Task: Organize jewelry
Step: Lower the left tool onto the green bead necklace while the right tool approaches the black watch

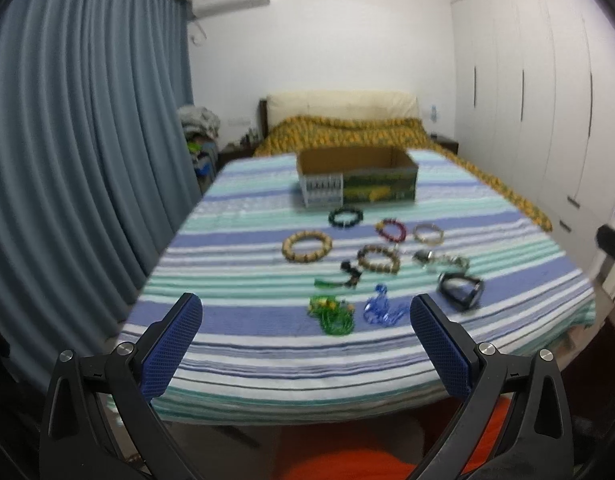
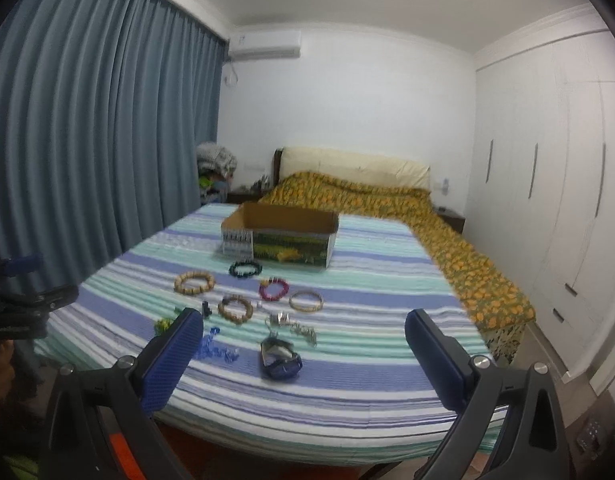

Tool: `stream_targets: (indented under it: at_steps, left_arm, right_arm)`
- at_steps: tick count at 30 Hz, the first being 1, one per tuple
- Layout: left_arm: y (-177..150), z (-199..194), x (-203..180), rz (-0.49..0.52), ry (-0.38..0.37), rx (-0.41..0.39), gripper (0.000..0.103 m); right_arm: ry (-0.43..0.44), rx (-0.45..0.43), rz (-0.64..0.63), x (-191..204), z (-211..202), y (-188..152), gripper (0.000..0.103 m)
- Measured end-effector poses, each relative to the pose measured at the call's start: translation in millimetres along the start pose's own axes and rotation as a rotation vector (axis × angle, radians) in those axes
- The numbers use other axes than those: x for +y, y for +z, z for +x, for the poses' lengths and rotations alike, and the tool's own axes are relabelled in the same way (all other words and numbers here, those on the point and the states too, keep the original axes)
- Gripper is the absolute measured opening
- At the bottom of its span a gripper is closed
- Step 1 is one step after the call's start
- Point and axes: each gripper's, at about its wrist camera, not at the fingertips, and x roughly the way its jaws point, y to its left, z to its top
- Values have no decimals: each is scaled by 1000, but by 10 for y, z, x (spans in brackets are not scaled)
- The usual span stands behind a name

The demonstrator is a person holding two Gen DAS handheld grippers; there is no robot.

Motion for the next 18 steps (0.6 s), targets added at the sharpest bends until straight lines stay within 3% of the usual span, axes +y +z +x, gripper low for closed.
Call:
stream_targets:
  at_steps: [13, 18]
  left_arm:
    - [-387, 859, -136, 62, -74, 174, 103]
    - [-510, 1229, -125, 39, -83, 241, 103]
  right_arm:
    - [111, 211, -61, 4, 842, -462, 103]
    - [128, 288, -87, 34, 1236, -675, 103]
